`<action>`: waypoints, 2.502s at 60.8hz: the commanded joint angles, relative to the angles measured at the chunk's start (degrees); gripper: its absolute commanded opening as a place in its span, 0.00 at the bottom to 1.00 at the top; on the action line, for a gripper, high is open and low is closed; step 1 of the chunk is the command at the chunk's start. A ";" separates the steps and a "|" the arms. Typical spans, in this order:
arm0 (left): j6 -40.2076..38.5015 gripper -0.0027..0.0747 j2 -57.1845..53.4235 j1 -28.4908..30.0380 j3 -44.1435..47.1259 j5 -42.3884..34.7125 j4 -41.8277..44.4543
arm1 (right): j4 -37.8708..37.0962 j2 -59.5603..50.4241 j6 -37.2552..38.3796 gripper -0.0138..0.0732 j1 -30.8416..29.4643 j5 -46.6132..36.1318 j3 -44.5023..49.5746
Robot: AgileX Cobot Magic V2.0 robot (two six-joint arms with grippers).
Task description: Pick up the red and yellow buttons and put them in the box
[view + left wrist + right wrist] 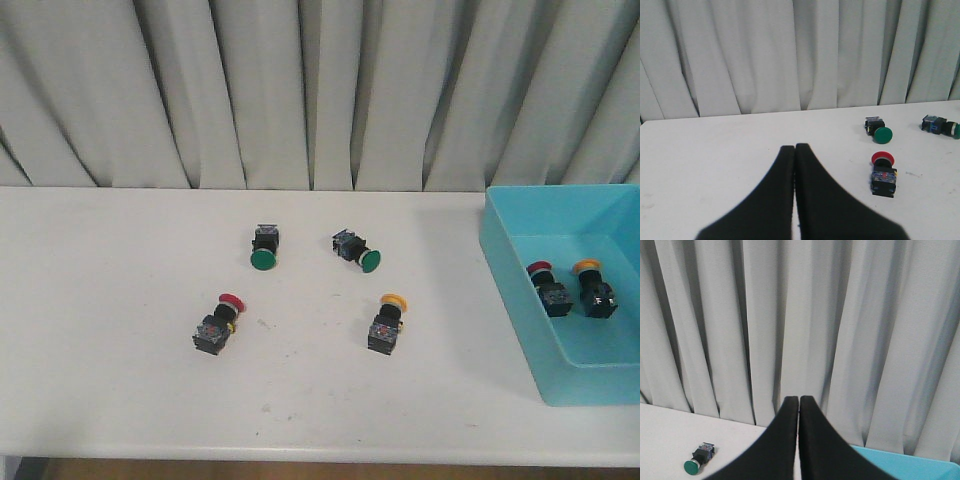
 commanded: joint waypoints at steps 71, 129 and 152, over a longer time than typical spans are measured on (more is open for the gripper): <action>-0.34 0.03 -0.90 -0.32 2.68 -3.98 -0.51 | -24.23 -4.81 19.77 0.15 0.03 -9.11 3.72; -0.34 0.03 -0.90 -0.32 2.68 -3.98 -0.51 | -23.99 -41.16 22.85 0.15 -0.13 -14.24 48.91; -0.34 0.03 -0.90 -0.32 2.68 -3.98 -0.51 | -24.17 -41.16 23.20 0.15 -0.13 -13.70 49.73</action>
